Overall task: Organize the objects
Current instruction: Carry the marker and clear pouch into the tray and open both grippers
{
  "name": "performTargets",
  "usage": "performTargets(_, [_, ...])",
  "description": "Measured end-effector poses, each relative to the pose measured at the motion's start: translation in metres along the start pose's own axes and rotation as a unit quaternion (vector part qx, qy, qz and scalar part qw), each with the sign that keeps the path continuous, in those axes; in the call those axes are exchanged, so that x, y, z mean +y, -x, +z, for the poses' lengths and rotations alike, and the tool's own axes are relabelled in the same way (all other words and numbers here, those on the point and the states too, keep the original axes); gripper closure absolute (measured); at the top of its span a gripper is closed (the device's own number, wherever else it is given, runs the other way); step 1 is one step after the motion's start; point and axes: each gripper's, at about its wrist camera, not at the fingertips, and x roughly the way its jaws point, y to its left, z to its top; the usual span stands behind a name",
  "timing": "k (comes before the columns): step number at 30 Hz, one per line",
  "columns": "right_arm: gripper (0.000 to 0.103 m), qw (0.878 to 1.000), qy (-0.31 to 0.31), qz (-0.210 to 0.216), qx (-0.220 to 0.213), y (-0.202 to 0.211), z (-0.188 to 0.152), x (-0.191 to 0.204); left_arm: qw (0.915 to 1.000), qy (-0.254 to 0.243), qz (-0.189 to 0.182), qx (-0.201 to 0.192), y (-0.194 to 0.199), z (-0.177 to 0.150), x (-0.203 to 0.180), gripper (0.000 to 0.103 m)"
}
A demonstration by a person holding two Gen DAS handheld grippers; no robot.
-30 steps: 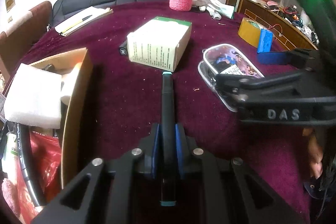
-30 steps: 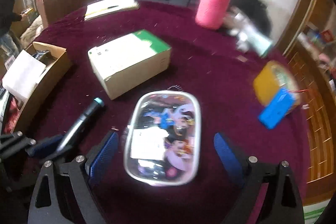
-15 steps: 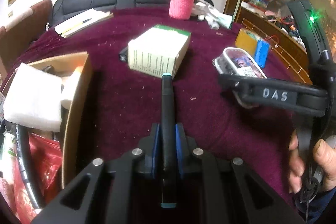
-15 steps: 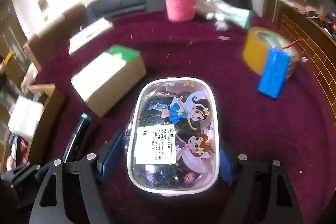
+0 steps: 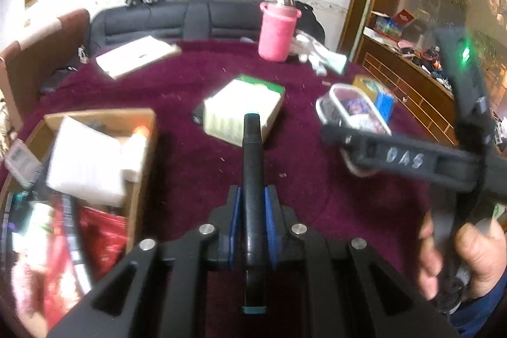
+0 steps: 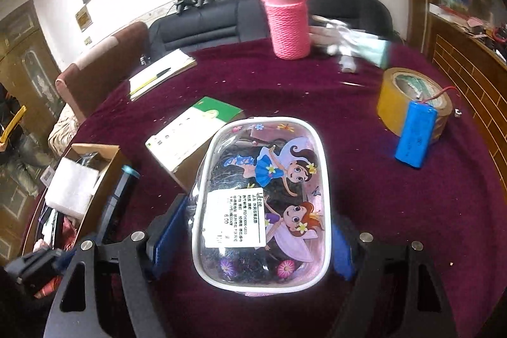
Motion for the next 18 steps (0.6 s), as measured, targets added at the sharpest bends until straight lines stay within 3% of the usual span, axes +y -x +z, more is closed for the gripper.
performTargets(6, [0.02,0.999,0.014,0.029,-0.011,0.015,0.0,0.021,0.9998,0.014,-0.001,-0.016,0.047,0.006,0.017,0.089])
performTargets(10, [0.02,0.998,0.028,0.055,-0.02,0.03,-0.003,0.046,0.999,0.025,0.017,-0.032,0.079,0.002,0.042,0.089])
performTargets(18, [0.019,0.986,0.076,0.147,-0.001,0.057,-0.031,0.136,0.9956,0.061,0.064,-0.029,0.116,-0.025,0.113,0.089])
